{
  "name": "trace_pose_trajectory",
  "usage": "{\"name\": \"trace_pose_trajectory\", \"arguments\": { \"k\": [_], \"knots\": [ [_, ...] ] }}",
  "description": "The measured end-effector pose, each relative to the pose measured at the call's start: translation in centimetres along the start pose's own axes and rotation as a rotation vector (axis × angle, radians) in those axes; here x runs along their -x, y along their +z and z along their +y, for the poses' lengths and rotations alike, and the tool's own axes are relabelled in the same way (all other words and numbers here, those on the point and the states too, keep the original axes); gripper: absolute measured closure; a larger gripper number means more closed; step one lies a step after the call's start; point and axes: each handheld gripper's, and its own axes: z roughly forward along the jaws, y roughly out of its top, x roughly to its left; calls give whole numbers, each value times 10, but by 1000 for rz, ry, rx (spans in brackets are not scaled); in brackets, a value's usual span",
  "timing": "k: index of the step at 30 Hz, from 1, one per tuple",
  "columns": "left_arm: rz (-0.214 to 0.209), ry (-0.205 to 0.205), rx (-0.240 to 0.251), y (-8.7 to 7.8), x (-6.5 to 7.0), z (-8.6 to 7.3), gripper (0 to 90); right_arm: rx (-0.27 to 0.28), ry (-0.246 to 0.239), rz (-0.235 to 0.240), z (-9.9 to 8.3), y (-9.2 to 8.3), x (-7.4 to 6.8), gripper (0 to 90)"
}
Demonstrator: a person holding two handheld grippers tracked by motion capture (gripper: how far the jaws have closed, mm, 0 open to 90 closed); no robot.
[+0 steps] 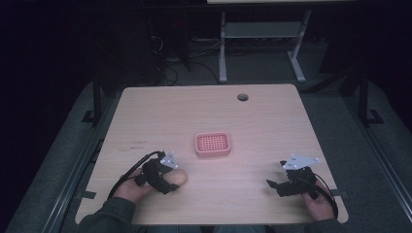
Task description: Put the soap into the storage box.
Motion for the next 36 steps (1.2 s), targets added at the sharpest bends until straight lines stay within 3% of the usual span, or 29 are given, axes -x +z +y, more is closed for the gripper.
{"name": "trace_pose_trajectory", "arguments": {
  "k": [8, 13, 36],
  "knots": [
    [4, -14, 11, -3, 1, 2, 322, 3, 0, 0, 0, -1, 0, 142],
    [3, 4, 32, -12, 2, 7, 323, 9, 7, -5, -1, -2, 0, 141],
    [-32, -19, 18, -14, -12, 20, 322, 29, 36, -20, -4, -7, 2, 141]
  ]
}}
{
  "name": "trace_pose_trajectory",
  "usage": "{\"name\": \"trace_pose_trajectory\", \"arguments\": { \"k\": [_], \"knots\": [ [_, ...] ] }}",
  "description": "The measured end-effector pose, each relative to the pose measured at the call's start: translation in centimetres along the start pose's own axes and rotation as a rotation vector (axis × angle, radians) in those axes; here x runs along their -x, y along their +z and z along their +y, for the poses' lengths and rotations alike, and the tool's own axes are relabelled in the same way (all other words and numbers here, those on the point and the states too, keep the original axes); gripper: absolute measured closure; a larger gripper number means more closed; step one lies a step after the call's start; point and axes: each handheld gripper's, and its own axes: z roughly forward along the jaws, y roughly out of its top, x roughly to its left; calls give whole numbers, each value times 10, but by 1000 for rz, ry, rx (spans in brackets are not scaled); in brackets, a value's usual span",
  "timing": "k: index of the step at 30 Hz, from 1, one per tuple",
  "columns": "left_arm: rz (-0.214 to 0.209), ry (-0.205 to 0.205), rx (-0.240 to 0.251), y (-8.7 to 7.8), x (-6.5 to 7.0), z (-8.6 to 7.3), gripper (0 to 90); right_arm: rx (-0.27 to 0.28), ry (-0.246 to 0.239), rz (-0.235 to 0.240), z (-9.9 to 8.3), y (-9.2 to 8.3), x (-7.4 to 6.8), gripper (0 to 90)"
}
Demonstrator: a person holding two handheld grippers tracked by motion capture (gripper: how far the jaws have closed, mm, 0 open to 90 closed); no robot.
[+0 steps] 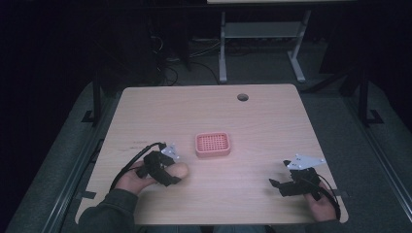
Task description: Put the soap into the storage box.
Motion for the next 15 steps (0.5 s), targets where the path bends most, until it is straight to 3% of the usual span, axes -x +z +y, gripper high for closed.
{"name": "trace_pose_trajectory", "arguments": {
  "k": [15],
  "knots": [
    [-6, 18, -19, -2, -7, 20, 322, 5, -8, 8, 1, 0, -1, 141]
  ]
}}
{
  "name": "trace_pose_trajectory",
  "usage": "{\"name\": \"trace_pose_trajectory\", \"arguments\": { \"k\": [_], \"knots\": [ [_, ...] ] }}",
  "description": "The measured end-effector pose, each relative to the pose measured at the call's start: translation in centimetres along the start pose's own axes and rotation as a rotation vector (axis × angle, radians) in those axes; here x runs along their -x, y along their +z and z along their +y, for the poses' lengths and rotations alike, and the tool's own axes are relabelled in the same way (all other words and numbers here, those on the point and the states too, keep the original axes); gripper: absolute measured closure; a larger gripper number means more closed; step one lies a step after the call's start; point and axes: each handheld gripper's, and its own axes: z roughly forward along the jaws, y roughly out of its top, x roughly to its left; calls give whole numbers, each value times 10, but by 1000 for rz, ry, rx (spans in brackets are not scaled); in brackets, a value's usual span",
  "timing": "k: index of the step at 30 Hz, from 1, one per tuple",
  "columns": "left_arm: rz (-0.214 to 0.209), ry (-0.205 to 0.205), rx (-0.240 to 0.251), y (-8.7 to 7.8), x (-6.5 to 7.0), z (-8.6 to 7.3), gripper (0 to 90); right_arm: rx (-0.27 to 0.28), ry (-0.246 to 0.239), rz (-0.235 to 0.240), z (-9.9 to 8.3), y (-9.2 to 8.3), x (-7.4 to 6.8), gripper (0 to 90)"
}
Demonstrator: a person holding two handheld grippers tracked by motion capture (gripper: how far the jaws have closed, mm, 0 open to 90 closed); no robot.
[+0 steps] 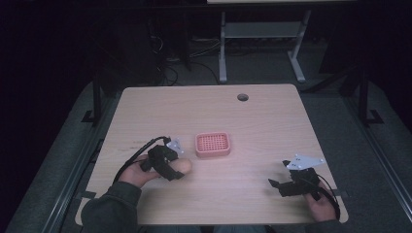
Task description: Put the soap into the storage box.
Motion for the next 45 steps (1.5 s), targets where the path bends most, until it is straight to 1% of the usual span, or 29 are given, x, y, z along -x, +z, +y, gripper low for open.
{"name": "trace_pose_trajectory", "arguments": {
  "k": [1, 2, 4, 5, 6, 9, 10, 12, 18, 23, 28, 30, 34, 39, 40, 43, 44, 45],
  "knots": [
    [-1, -3, -1, 0, -1, 2, 322, -1, -1, 0, 0, 0, 0, 141],
    [-2, 5, -7, 0, -2, 3, 322, -3, -3, 0, 0, 0, -1, 141],
    [-2, 0, -2, 1, -2, 5, 322, -1, -7, 1, 1, 1, -1, 141],
    [-1, 8, -10, 1, -3, 6, 322, 2, -8, 1, 1, 0, -1, 141],
    [0, 2, -2, 2, -3, 6, 323, 4, -7, 3, 1, 0, -1, 141],
    [2, 6, -6, 1, -3, 9, 322, 4, -9, 3, 1, 0, -1, 141],
    [-1, 17, -12, 1, -4, 11, 322, 4, -9, 3, 1, 0, -1, 141],
    [-6, 12, -9, 1, -5, 13, 323, 5, -7, 3, 1, 0, -1, 141],
    [-4, 25, -20, 4, -7, 24, 322, 5, -5, 1, 1, 0, -1, 141],
    [-6, 29, -15, 4, -10, 31, 322, 6, -2, 1, 1, -1, 0, 141],
    [-4, 34, -27, 5, -13, 37, 322, 8, -2, 1, 0, -1, 0, 141],
    [-2, 30, -20, 5, -14, 38, 322, 7, -4, 1, 0, -1, 0, 141],
    [-9, 29, -19, 4, -17, 41, 322, 9, -2, 0, 0, -2, 0, 141],
    [-5, 32, -25, 4, -21, 47, 322, 9, -4, 2, 0, -1, 0, 141],
    [-1, 31, -20, 4, -21, 49, 322, 8, -2, 4, 0, -1, 0, 141],
    [-1, 36, -19, 4, -21, 52, 322, 9, -5, 4, 0, -1, 0, 141],
    [-1, 46, -20, 4, -21, 55, 322, 8, -3, 4, 0, -1, 0, 141],
    [-1, 46, -20, 4, -21, 55, 322, 8, -3, 4, 0, -1, 0, 141]
  ]
}}
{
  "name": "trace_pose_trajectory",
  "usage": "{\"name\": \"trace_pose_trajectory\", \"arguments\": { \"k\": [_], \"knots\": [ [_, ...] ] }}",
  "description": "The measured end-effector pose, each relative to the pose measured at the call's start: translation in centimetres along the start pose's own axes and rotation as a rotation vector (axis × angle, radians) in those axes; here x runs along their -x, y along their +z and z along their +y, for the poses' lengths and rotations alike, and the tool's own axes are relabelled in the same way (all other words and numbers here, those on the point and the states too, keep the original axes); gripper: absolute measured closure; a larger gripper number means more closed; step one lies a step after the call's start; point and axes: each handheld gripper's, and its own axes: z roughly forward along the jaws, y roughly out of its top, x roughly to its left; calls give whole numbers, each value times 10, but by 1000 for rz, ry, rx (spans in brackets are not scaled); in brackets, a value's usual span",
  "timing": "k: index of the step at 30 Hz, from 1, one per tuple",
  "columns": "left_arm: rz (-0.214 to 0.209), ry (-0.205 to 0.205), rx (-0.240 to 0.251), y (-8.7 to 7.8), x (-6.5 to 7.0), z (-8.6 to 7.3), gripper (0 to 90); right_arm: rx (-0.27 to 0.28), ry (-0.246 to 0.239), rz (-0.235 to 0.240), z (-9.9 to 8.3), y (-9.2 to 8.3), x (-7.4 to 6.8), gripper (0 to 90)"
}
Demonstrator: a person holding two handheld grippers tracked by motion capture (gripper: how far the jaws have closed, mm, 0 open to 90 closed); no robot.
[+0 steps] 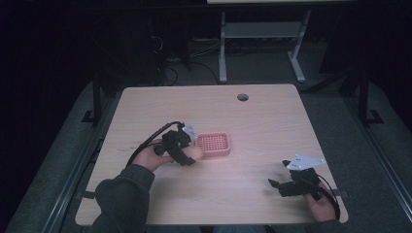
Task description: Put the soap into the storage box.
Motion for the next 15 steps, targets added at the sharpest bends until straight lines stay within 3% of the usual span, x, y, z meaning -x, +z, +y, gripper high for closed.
{"name": "trace_pose_trajectory", "arguments": {
  "k": [15],
  "knots": [
    [6, 21, -14, 1, -7, 20, 322, 10, 7, -6, -1, -2, 3, 142]
  ]
}}
